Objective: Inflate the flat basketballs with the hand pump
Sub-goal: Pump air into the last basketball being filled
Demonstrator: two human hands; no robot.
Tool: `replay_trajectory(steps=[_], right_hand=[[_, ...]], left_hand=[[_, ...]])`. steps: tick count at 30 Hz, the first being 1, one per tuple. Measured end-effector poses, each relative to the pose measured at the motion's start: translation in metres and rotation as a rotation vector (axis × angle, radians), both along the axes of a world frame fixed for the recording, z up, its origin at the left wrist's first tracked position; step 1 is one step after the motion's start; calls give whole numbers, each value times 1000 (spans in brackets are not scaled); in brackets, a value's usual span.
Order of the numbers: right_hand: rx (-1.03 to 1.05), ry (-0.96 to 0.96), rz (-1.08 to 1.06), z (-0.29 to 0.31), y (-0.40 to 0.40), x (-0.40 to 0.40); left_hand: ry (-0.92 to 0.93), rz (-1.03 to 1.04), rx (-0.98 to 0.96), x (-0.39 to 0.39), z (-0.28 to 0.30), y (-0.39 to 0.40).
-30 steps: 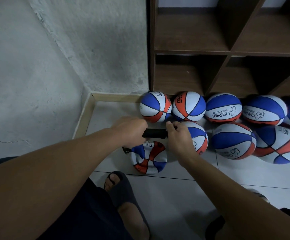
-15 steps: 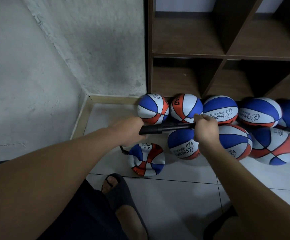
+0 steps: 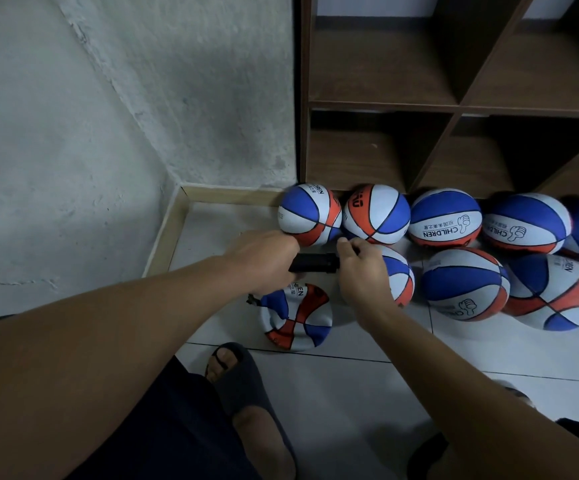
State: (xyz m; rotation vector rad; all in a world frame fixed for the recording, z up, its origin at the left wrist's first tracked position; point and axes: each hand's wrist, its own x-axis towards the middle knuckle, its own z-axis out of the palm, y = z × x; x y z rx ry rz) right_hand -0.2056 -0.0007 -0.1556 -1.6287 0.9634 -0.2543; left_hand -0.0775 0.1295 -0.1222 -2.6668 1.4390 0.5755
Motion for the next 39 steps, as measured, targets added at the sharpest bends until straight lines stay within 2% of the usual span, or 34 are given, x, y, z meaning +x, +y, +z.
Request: replay_trajectory(steps=[7,10,13,22,30,37,39], right_hand=[[14,41,11,4,-30,-4],[23,56,-122,10,-71,-12],[36,93,-144,7,-95,-20],[87,128,-19,-11,-21,-22],[100,55,8,-3,6,-13],[35,128,108,-1,-16,-10],[16,154,70,2,-33,-14]], left_hand=[[-8,-5,-45,7,5,-2],[105,90,-34,18,8,4],[153,113,-15,19,9,7],[-145,-86,89,9,13,1],[-155,-118,87,0,10,-3],[-109,-84,43,1,6,-1],[-90,-49,41,6,5,1]])
